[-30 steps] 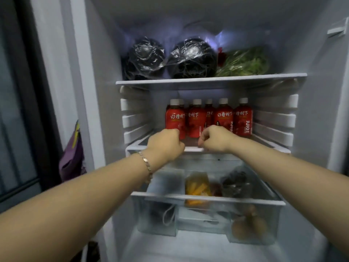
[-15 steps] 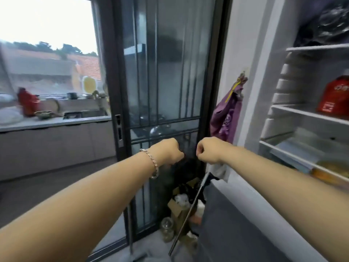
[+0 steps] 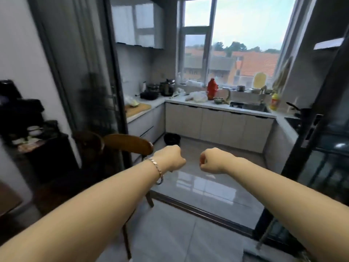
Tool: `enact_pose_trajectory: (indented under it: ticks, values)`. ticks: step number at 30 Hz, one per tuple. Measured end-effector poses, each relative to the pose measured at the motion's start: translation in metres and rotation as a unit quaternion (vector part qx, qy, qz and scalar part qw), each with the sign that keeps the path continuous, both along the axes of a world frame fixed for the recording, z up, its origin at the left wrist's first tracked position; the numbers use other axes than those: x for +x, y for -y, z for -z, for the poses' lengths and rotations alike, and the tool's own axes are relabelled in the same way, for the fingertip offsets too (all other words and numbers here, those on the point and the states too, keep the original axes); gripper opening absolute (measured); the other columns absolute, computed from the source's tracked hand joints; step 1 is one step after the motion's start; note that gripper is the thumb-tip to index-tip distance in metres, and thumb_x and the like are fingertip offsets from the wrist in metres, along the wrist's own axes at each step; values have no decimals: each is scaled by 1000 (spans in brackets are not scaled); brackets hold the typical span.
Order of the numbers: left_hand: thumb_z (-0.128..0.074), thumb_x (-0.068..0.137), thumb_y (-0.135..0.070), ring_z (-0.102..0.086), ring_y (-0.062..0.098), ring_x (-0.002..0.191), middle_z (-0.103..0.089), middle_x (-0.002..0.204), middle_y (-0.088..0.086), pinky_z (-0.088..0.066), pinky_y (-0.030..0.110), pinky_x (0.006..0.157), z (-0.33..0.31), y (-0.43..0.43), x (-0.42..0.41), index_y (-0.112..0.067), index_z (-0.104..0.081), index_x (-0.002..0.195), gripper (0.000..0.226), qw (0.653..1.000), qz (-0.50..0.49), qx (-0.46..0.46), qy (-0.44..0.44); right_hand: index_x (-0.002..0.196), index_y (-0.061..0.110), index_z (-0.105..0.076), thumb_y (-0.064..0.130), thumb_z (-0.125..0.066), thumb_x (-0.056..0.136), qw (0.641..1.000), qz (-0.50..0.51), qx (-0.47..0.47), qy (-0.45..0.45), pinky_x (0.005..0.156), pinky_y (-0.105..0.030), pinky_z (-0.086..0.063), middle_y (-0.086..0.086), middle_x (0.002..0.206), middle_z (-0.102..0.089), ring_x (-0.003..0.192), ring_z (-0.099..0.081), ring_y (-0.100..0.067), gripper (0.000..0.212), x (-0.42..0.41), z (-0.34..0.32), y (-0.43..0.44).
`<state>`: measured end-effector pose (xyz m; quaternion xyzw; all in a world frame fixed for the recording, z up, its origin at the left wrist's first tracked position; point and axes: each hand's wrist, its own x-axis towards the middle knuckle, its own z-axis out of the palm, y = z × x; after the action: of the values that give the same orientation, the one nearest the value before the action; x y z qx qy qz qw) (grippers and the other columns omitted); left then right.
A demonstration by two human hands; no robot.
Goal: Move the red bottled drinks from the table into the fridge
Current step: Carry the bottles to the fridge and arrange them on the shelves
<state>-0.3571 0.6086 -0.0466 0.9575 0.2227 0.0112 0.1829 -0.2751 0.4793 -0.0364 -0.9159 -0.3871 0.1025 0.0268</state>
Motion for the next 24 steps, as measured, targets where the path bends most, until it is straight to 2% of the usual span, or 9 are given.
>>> enact_pose_trajectory:
  ticks: [2,5,8,11,16,19,22,24]
  values:
    - [-49,91,-28,-66,23,83,-67,91,7,-55,34,76,5,-66,-59,-11,-61,97,22,999,-49,-9,5,103,11,-65,23,-55,87,998,-52,5,-17,86,-36,-52,-8,103,-65,95,-61,-25,22,-47,5,-78]
    - [-49,92,-26,-64,25,84,-62,84,4,-49,31,67,12,-132,-129,-12,-60,90,18,995,-101,-20,4,105,10,-65,23,-55,89,993,-113,11,-34,88,-36,-53,-7,103,-66,94,-62,-21,23,-104,14,-163]
    - [-50,90,-29,-63,25,84,-62,86,4,-48,33,70,17,-198,-209,-13,-58,87,18,983,-182,-13,-6,106,16,-65,26,-55,90,980,-196,19,-38,86,-36,-54,-4,103,-66,93,-62,-18,21,-169,28,-252]
    - [-51,90,-31,-62,28,93,-64,99,7,-47,33,73,30,-270,-293,-11,-61,99,24,964,-267,-15,-15,106,18,-65,26,-53,90,958,-286,-1,-29,86,-35,-54,-3,105,-65,97,-61,-20,21,-249,35,-338]
    - [-49,90,-29,-62,28,89,-64,96,8,-45,31,69,51,-357,-406,-12,-59,91,19,923,-381,-41,-25,105,17,-65,28,-54,89,915,-401,-19,-35,82,-33,-50,-4,106,-65,100,-61,-23,23,-348,50,-460]
    - [-48,92,-29,-62,25,92,-63,99,5,-51,32,77,65,-394,-449,-13,-61,102,23,899,-433,-51,-30,110,15,-62,28,-54,89,898,-438,-21,-39,84,-33,-52,-3,107,-63,99,-61,-22,27,-385,66,-516]
    - [-47,94,-31,-62,22,91,-63,98,2,-50,30,74,76,-446,-489,-14,-61,104,23,871,-486,-59,-32,113,15,-61,29,-54,90,876,-481,-27,-40,88,-36,-52,-4,111,-63,101,-61,-22,27,-421,81,-584]
    - [-47,94,-30,-62,23,93,-64,102,3,-51,32,78,78,-476,-508,-14,-61,106,25,858,-508,-65,-27,113,16,-61,29,-54,92,865,-499,-32,-39,86,-34,-52,-4,111,-63,100,-61,-22,26,-438,87,-620]
